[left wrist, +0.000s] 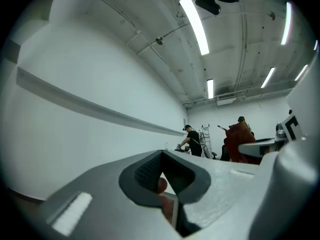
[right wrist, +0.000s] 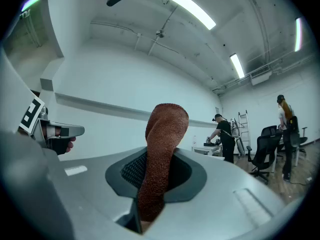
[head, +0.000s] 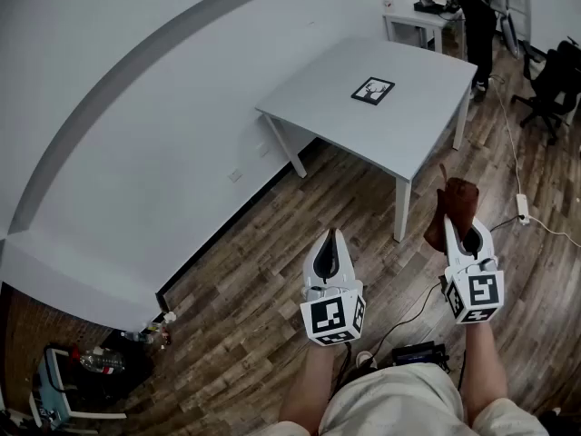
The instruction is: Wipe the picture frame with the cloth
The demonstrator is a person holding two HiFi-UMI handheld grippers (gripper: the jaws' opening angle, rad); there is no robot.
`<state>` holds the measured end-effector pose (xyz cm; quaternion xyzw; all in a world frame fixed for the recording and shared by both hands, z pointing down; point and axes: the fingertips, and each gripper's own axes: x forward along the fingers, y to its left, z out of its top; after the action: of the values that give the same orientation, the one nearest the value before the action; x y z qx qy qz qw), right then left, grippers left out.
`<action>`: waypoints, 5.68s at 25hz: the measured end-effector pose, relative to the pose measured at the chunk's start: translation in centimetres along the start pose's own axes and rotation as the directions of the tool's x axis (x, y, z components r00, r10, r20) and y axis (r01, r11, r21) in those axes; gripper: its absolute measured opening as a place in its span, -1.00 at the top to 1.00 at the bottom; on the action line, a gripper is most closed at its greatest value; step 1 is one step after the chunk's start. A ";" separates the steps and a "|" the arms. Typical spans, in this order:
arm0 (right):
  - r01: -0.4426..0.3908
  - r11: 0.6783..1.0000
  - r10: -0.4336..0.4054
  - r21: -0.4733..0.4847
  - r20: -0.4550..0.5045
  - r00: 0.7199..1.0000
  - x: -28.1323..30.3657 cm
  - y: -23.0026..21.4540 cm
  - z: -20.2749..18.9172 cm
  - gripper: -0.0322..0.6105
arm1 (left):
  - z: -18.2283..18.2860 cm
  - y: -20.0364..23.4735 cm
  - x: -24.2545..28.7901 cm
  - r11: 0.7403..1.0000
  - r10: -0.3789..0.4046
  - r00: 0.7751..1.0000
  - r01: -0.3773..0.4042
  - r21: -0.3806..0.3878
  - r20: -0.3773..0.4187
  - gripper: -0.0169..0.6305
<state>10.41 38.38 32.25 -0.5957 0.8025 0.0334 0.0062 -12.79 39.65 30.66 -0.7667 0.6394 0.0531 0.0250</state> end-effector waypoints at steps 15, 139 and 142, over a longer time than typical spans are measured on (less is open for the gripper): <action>0.015 0.999 -0.015 0.046 -0.006 1.000 0.2 -2.0 -0.6 0.61 | 0.0 -1.7 0.9 1.000 -0.006 1.000 0.006 0.015 -0.002 0.95; 0.033 0.971 0.111 0.237 -0.566 0.817 83.7 -18.9 -27.3 0.60 | -17.5 9.7 72.2 0.991 -0.127 0.988 0.124 -0.043 -0.090 0.95; 0.072 0.947 0.157 0.314 -0.646 0.747 87.6 -18.8 -30.5 0.60 | -18.3 10.5 73.1 0.992 -0.119 0.988 0.113 -0.059 -0.103 0.95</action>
<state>3.88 -52.67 57.51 -0.5407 0.7602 -0.3099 -0.1836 -9.30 -35.66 40.88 -0.8047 0.5924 0.0275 -0.0262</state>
